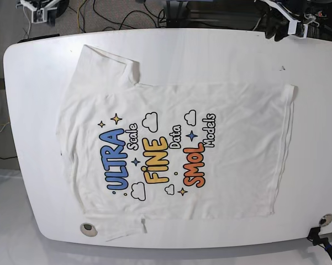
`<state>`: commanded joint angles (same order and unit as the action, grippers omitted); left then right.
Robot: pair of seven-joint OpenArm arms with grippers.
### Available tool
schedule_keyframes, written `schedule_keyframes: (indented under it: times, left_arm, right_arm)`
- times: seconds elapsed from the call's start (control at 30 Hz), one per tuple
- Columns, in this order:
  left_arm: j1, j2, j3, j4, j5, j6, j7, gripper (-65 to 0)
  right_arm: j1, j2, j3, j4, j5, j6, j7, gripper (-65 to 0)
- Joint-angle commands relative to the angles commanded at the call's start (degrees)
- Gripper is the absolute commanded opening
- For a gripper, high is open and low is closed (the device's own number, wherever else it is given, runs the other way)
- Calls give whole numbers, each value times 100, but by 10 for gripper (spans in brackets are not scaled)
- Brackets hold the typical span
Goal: Fold the T-shirt properly
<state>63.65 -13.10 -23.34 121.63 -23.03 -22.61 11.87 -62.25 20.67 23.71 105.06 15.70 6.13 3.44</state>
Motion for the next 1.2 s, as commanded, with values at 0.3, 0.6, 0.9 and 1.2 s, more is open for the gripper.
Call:
schedule_keyframes:
  times: [0.3,0.6,0.9,1.2]
  left_arm:
    - [-776,-8,-43,162,-257,87,672,-437]
    - [-1266,26,-137,89,-734,78,719,-414]
    - [-1329,58,-156,37,-631,81,688,-409]
    - [-1353,55,-130,-78,-625,40,592,-402]
  right_arm:
    - [636,-7,512,287,607,359,-366,-591]
    - [1154,-14,588,302,1010,465,-1070,-496]
    - [1228,164,611,230,943,1142,-1080,-382]
    - [1217,430,640,133,1001,1475,-1254,-321]
